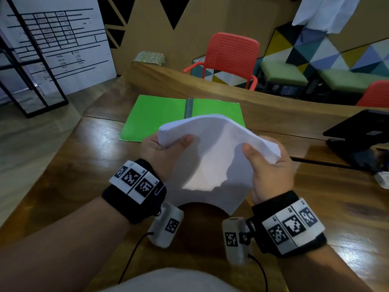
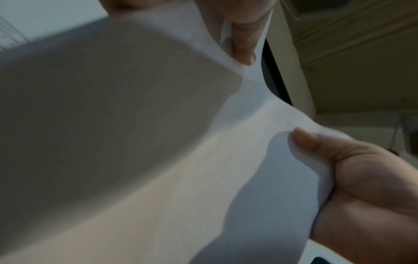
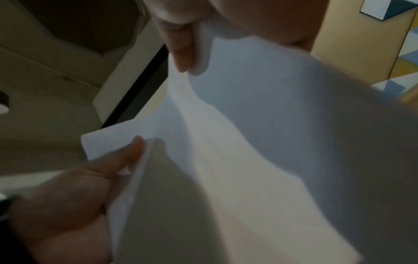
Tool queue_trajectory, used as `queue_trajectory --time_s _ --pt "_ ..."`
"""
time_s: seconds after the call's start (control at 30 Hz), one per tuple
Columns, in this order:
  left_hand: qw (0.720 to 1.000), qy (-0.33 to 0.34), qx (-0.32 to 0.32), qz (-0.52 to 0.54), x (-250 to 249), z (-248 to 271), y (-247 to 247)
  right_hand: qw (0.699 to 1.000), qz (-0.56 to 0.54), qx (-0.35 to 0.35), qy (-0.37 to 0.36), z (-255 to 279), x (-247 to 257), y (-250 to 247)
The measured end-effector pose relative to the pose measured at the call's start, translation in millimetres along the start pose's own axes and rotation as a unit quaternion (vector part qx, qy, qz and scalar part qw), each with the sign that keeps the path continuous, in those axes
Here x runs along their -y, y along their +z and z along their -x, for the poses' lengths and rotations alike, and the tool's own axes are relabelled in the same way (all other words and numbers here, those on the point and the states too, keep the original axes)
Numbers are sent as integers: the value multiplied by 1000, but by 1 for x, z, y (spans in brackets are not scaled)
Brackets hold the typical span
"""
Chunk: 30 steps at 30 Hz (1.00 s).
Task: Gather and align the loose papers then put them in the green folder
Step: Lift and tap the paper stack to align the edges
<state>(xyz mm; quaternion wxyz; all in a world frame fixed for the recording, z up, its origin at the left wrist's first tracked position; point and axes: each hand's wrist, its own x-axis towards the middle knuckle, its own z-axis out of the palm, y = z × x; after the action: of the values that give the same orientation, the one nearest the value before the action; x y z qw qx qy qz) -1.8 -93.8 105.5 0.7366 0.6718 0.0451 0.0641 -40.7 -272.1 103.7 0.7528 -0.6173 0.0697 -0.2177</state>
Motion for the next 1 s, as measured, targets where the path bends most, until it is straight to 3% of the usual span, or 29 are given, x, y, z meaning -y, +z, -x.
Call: queue_trajectory --time_s 0.17,0.37,0.67,0.8,0.93,1.0 --pt "998 58 -25 -4 -6 5 -9 998 -5 -6 -66 11 7 0" --pt "994 42 -26 -95 5 4 -12 999 33 16 -32 12 0 3" --pt "996 39 25 -73 2 0 -20 999 9 36 0 12 13 4" --pt "995 88 48 2 -15 1 -16 999 17 18 -38 6 22 4" --pt "996 75 40 16 -16 -6 -13 995 51 -15 -79 2 15 3" --pt "997 71 40 3 -12 -8 -16 996 42 7 -77 3 8 -1"
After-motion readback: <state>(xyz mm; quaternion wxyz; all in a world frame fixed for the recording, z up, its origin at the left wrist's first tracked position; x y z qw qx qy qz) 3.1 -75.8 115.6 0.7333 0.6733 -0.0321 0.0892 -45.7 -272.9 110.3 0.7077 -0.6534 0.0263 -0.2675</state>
